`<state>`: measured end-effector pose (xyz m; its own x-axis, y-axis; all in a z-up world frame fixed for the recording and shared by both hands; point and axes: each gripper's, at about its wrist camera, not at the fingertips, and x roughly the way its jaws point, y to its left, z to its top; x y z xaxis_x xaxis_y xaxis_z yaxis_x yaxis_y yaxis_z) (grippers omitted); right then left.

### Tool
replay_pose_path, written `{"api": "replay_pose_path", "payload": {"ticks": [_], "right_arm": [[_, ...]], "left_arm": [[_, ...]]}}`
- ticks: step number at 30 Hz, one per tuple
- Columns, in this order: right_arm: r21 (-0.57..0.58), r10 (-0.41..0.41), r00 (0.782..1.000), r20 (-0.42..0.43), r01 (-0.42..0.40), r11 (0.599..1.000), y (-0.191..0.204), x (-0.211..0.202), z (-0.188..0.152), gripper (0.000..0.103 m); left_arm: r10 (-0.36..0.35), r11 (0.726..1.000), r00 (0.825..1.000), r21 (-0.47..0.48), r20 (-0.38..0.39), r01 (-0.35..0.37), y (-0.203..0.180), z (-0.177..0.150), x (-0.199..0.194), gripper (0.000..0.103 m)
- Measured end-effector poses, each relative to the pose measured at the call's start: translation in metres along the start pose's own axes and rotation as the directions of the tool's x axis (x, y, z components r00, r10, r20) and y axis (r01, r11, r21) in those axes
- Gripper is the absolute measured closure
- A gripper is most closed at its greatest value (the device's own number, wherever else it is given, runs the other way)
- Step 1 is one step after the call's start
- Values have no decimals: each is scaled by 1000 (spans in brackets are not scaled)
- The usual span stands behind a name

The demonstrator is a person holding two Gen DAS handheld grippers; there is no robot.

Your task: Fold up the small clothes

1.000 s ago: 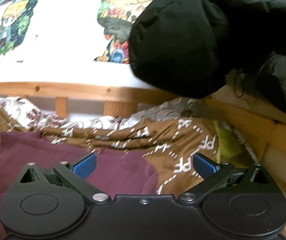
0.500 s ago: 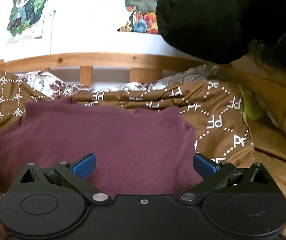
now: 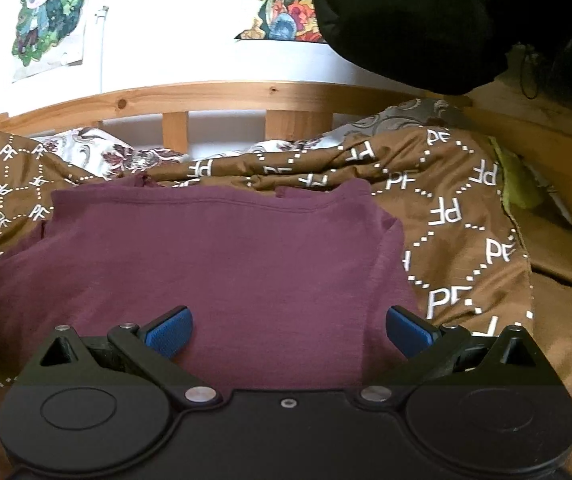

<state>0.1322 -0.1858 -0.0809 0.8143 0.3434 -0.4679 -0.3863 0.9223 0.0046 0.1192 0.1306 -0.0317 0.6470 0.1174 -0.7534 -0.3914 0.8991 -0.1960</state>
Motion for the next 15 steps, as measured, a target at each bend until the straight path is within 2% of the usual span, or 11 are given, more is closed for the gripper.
{"api": "replay_pose_path", "payload": {"ticks": [7,15], "right_arm": [[-18,24,1000,-1,-24,1000,6,1,-3,1],[-22,39,999,-6,-39,999,9,1,-3,1]], "left_arm": [[5,999,1000,-47,-30,-6,5,-1,6,1],[19,999,999,-50,-47,-21,4,-2,7,1]]}}
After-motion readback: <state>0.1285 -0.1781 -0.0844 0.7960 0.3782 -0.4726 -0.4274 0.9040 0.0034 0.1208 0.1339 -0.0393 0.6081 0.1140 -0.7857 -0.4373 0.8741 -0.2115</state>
